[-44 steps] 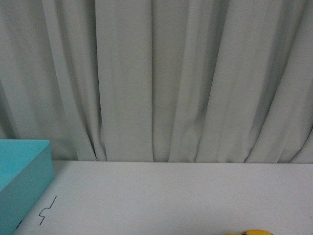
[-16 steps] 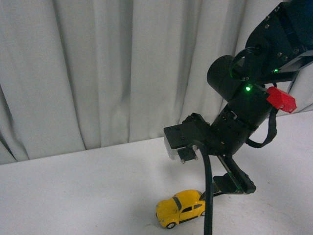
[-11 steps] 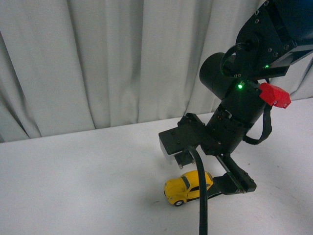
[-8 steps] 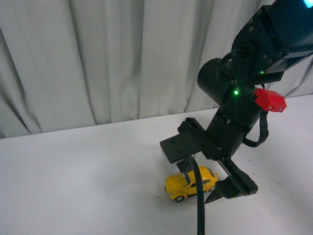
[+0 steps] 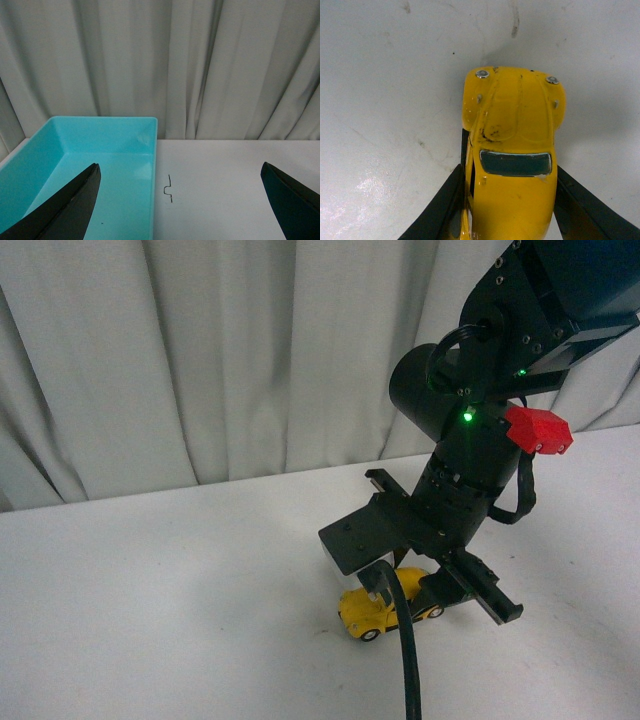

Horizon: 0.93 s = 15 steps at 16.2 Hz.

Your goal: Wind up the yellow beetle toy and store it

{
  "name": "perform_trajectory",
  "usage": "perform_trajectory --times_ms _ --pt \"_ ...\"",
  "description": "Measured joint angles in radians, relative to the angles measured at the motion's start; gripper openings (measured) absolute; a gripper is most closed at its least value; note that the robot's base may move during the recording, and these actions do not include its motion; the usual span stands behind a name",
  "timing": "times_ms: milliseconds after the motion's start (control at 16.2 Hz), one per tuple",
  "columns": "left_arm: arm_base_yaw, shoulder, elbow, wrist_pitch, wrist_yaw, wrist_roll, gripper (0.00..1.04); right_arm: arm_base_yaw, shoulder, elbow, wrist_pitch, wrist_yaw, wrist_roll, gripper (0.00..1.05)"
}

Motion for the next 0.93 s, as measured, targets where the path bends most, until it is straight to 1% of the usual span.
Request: perform_trajectory --times_ms 62,124,309,494,803,927 --pt "0.0 0.0 0.0 0.0 0.0 0.0 0.98 0.002 0.0 0.003 -0.004 -0.002 0.002 0.43" --pt "0.0 0.0 0.0 0.0 0.0 0.0 0.98 0.004 0.0 0.004 -0.004 -0.005 0.006 0.42" --pt "0.0 0.0 0.0 0.0 0.0 0.0 0.98 0.003 0.0 0.003 0.002 -0.019 0.043 0.41" --pt "0.0 0.0 0.0 0.0 0.0 0.0 0.98 -0.003 0.0 -0.019 0.039 -0.029 0.143 0.41" --pt "0.0 0.0 0.0 0.0 0.0 0.0 0.98 -0.004 -0.017 -0.067 0.097 -0.018 0.171 0.41" --pt "0.0 0.0 0.0 0.0 0.0 0.0 0.98 -0.01 -0.023 -0.081 0.107 -0.014 0.207 0.41"
